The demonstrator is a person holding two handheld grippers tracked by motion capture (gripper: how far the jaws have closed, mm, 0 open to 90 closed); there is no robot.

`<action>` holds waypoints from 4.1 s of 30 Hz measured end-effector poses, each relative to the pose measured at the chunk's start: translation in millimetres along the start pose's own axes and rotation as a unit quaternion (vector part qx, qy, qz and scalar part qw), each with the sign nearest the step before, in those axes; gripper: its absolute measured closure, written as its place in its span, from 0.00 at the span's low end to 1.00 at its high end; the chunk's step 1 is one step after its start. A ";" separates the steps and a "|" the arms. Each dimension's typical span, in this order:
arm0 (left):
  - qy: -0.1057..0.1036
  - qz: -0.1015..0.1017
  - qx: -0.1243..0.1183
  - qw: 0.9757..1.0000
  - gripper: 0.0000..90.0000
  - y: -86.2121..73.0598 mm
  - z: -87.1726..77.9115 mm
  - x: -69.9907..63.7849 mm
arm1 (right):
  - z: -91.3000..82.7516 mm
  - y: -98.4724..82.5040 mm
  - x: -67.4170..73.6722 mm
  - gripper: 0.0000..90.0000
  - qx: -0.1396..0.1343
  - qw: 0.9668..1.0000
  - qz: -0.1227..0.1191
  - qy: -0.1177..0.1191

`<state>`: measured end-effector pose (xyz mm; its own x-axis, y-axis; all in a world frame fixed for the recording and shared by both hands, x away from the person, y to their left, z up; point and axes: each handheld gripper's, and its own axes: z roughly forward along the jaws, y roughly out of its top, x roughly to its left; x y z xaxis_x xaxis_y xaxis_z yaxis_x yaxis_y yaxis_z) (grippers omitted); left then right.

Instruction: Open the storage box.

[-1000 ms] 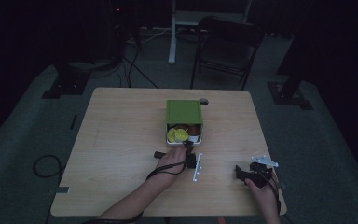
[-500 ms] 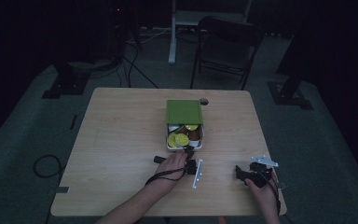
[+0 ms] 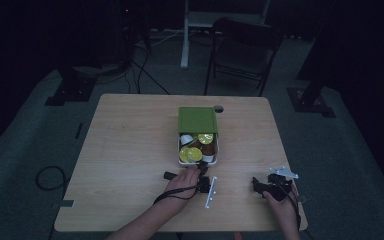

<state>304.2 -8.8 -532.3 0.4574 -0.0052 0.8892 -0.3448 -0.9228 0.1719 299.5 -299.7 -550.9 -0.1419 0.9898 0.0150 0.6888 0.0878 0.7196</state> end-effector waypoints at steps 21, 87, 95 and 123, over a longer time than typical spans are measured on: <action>-0.008 -0.003 -0.004 1.000 0.82 2.3 -15.1 -12.7 | 0.0 0.0 0.0 0.11 0.000 1.000 0.000 0.000; -0.096 -0.194 -0.106 0.971 0.68 -6.4 -49.8 1.5 | 0.0 0.0 0.0 0.11 0.000 1.000 0.000 0.000; -0.114 -0.237 -0.108 0.959 0.68 -18.9 -60.0 2.8 | 0.0 0.0 0.0 0.11 0.000 1.000 0.000 0.000; -0.149 -0.317 -0.074 0.934 0.70 -65.4 -75.6 -5.2 | 0.0 0.0 0.0 0.11 0.000 1.000 0.000 0.000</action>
<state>262.4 80.7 -516.1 0.8084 0.3972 0.4344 -0.0255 -0.7137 0.7000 299.5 -299.6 -551.0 -0.1419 0.9898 0.0147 0.6887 0.0880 0.7197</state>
